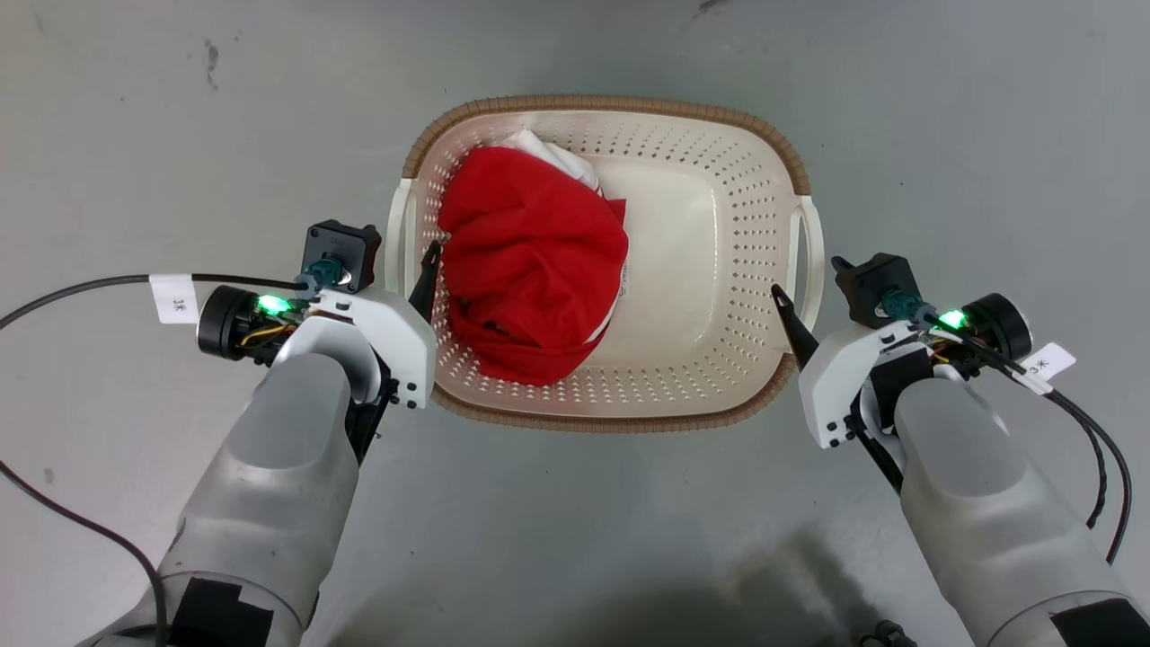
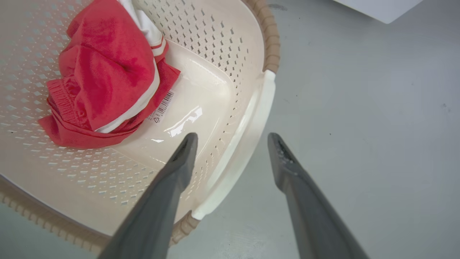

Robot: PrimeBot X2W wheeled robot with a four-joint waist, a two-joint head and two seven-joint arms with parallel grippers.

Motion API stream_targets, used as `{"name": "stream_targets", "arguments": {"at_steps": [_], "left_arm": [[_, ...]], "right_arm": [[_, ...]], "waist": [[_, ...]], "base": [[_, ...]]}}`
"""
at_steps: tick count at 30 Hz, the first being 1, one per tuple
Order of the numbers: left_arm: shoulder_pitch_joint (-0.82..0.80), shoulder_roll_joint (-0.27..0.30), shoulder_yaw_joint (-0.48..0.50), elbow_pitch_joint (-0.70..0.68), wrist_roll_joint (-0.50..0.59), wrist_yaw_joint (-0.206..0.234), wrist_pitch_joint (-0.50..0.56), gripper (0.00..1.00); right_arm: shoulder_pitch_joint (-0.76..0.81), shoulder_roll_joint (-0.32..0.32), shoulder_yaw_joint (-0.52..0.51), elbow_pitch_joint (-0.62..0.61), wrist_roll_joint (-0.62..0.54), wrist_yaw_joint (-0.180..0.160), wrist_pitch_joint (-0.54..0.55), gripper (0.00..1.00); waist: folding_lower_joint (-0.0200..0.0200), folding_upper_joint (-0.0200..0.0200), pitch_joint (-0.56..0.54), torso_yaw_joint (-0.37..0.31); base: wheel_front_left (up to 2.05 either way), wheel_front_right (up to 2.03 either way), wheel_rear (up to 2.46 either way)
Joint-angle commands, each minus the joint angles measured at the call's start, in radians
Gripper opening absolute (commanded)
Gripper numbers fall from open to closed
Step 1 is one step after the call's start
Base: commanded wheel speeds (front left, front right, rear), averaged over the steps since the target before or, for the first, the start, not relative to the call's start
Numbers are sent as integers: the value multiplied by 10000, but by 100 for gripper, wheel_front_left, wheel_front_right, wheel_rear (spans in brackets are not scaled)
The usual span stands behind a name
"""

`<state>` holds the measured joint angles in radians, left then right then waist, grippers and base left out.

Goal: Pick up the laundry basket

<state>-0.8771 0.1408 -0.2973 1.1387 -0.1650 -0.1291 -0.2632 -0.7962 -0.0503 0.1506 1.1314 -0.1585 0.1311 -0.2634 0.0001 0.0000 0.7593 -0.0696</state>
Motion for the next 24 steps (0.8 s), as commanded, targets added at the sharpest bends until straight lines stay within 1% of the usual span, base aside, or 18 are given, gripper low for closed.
{"name": "stream_targets", "arguments": {"at_steps": [1, 10, 18, 19, 20, 24], "left_arm": [[-185, -8, -102, 83, -79, -5, -24, 100], [-562, -6, -679, 400, -359, -5, -24, 100], [-769, -44, -1100, 595, -621, -6, -24, 100], [-778, -55, -1150, 615, -686, -6, -24, 33], [-820, -37, -1198, 573, -716, -6, -24, 0], [-866, -89, -1459, 658, -936, -15, -22, 0]], "right_arm": [[-227, -1, 65, 89, 85, -7, -20, 100], [-665, -2, 266, 643, 308, -7, -19, 100], [-924, -1, 331, 952, 440, -7, -6, 100], [-954, -1, 323, 983, 454, -7, -6, 40], [-975, -2, 318, 1019, 451, -7, -6, 0], [-1027, -2, 389, 1100, 516, -7, -9, 0]], "waist": [[-1, 0, 152, 9], [-1, 0, 697, 33], [-1, 0, 959, 51], [-1, 0, 975, 51], [-1, 0, 991, 52], [-1, 0, 992, 51]], "base": [[0, 0, 0], [0, 0, 0], [0, 0, 0], [0, 0, 0], [0, 0, 0], [0, 0, 0]]}}
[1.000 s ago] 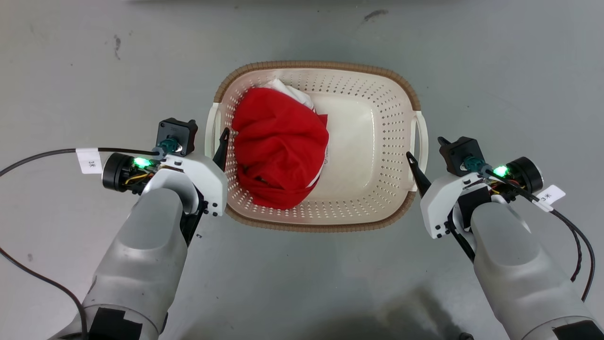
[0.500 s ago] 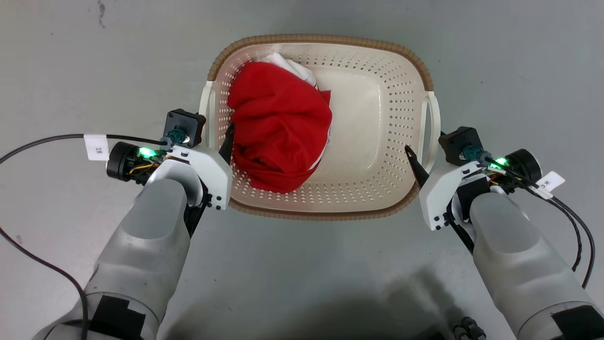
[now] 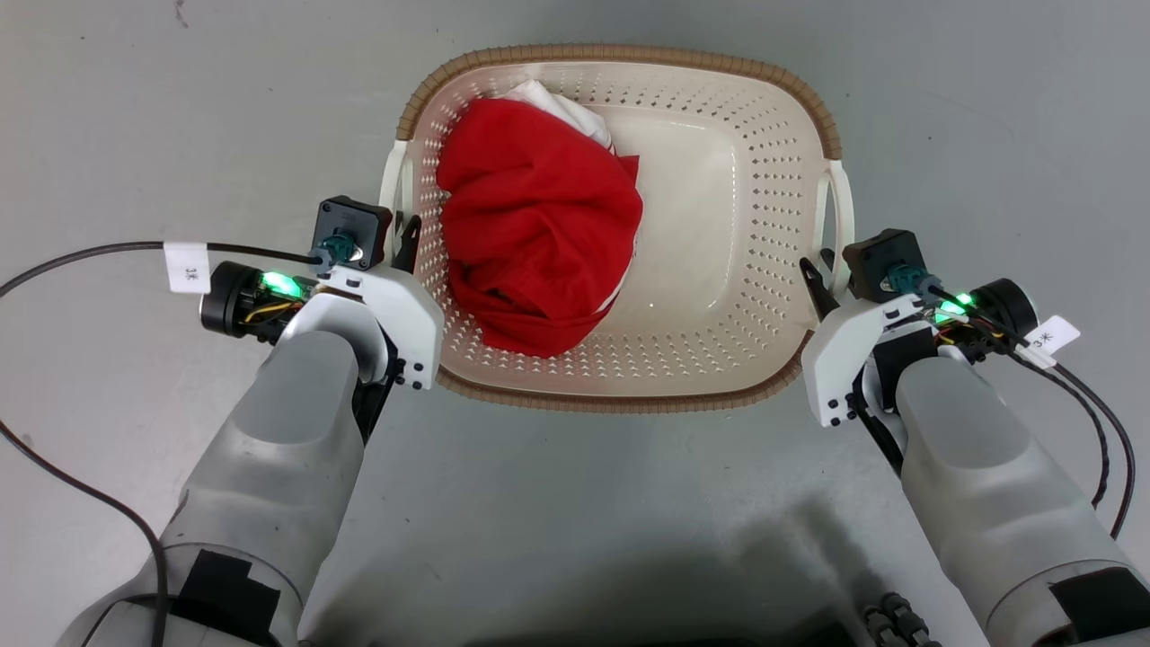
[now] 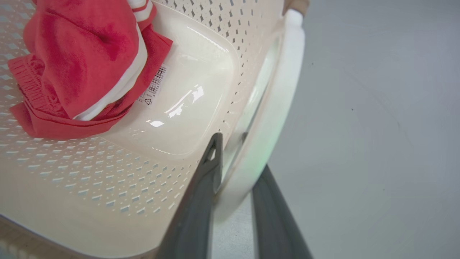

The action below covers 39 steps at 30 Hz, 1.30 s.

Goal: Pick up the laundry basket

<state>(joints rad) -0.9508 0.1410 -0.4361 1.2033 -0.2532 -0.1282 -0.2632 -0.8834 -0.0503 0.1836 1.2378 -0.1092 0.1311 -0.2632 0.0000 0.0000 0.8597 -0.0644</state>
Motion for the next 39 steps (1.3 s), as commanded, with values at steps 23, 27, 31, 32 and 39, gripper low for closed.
{"name": "stream_targets", "arguments": {"at_steps": [23, 27, 31, 32, 39], "left_arm": [[849, -511, -1108, 662, -1137, -62, 546, 0], [1169, -594, -1330, 711, -1340, -65, 840, 0], [1526, -660, -1525, 727, -1557, -72, 1203, 0], [1612, -673, -1583, 733, -1628, -72, 1295, 0], [1959, -747, -1871, 742, -2052, -73, 1861, 0]], "right_arm": [[557, 31, 1614, 170, 1194, -4, 789, 0], [820, 51, 2095, 139, 1636, -2, 1029, 0], [1109, 71, 2621, 169, 1958, 9, 1294, 0], [1191, 73, 2737, 175, 2075, 9, 1367, 0], [1553, 84, 3373, 187, 2693, 9, 1900, 0]], "waist": [[0, 0, -2565, 188], [0, 0, -3280, 224], [0, 0, -3999, 283], [0, 0, -4161, 292], [0, 0, -5182, 448]], "base": [[0, 0, 0], [0, 0, 0], [0, 0, 0], [0, 0, 0], [0, 0, 0]]}}
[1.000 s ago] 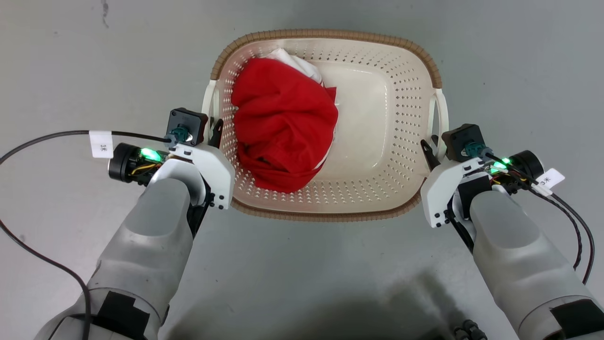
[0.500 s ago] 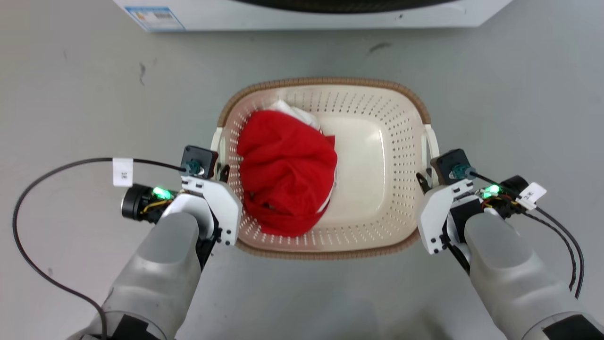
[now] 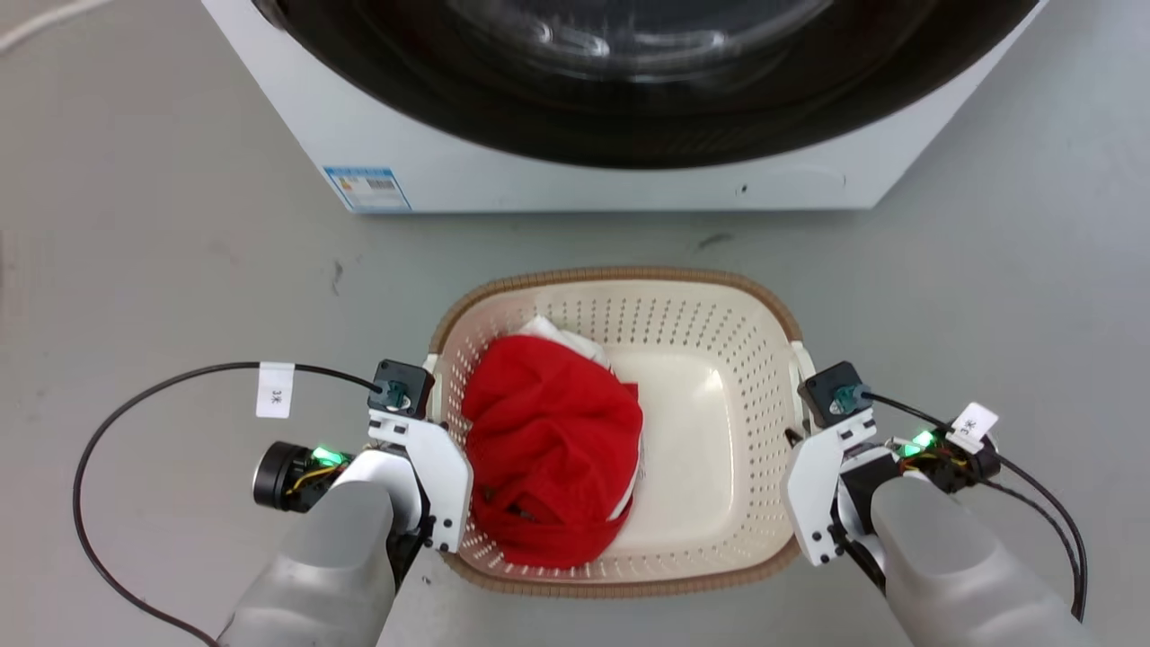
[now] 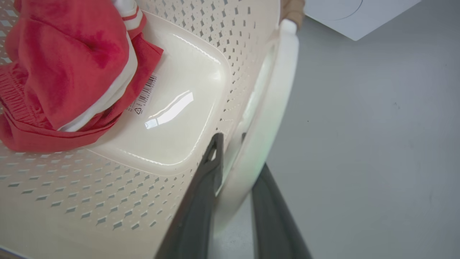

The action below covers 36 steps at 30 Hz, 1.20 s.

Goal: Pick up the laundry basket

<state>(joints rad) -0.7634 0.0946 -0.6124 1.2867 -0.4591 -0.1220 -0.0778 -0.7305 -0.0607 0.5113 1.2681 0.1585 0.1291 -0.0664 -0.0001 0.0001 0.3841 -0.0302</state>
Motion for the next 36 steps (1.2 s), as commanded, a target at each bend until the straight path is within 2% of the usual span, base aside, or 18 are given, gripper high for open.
{"name": "stream_targets", "arguments": {"at_steps": [1, 22, 36], "left_arm": [[139, -296, -177, -96, -41, -135, 78, 0], [1474, -160, -1568, -644, -1695, -140, 2252, 0], [1787, 23, -2207, -707, -2507, -153, 2714, 0]], "right_arm": [[103, 191, 216, -145, 158, 28, 51, 0], [969, 231, 2675, -433, 2648, 39, 2105, 0], [1108, 61, 4060, -618, 3897, 40, 3052, 0]], "waist": [[1, -1, -608, 135], [1, -1, -3550, 415], [1, -1, -4295, 389]], "base": [[0, 0, 0], [0, 0, 0], [0, 0, 0]]}}
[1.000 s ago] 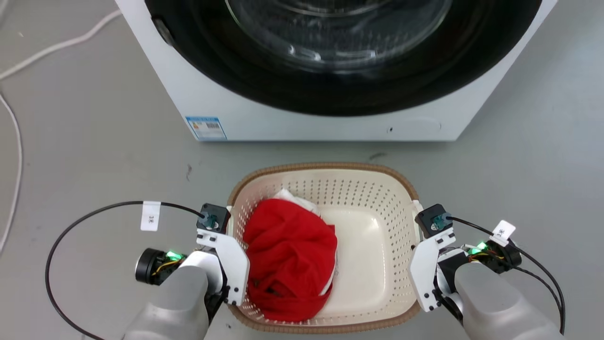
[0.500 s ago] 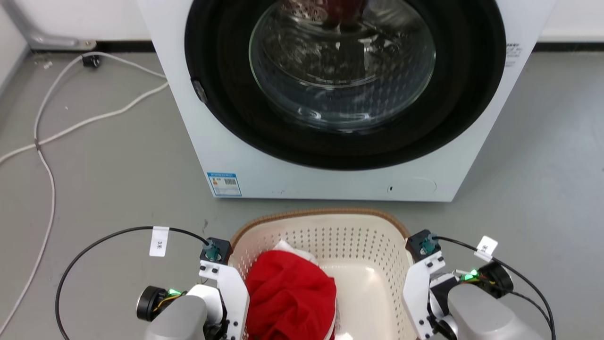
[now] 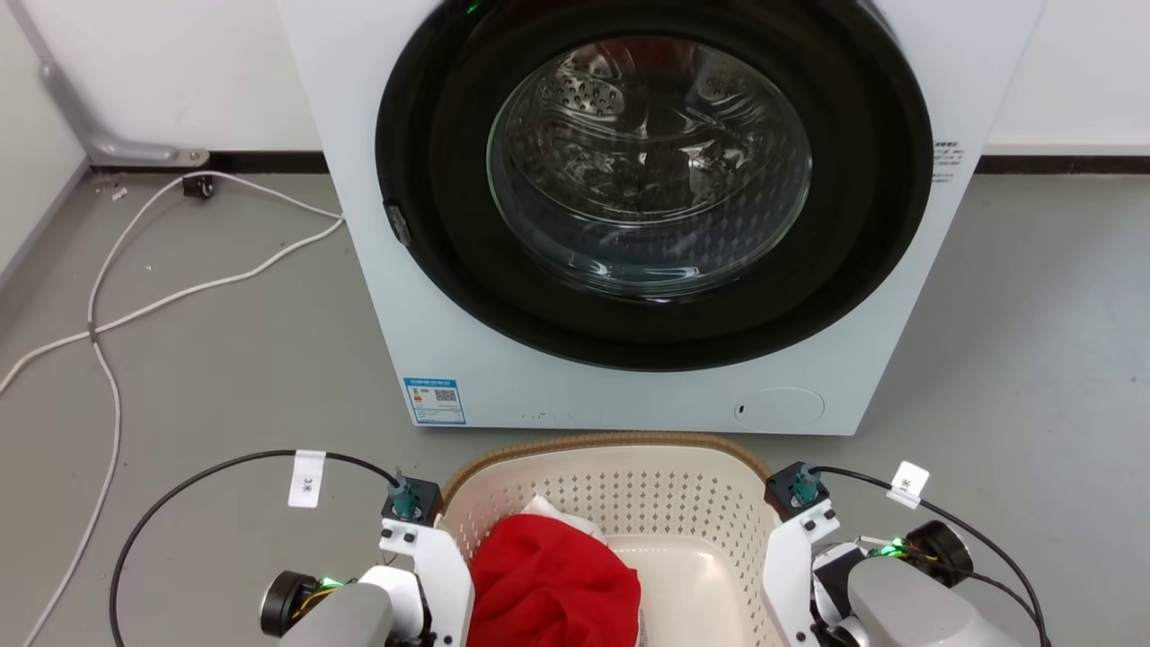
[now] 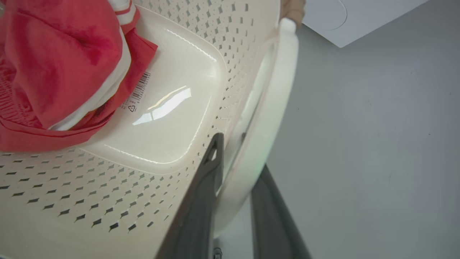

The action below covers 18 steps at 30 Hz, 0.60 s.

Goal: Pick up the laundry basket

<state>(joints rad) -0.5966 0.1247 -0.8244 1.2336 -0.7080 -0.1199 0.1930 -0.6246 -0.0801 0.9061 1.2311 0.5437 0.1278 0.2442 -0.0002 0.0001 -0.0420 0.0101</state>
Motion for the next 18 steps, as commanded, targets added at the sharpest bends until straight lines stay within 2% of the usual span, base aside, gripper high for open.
{"name": "stream_targets", "arguments": {"at_steps": [1, 18], "left_arm": [[136, -284, -113, -161, -72, -174, -5, 0], [163, -269, -661, -57, -644, -173, -47, 0]], "right_arm": [[43, 240, 194, -268, 122, 52, -26, 0], [23, 141, 1315, -208, 1246, 54, 145, 0]], "waist": [[2, -1, -61, -22], [2, -1, -238, -33]], "base": [[0, 0, 0], [0, 0, 0]]}}
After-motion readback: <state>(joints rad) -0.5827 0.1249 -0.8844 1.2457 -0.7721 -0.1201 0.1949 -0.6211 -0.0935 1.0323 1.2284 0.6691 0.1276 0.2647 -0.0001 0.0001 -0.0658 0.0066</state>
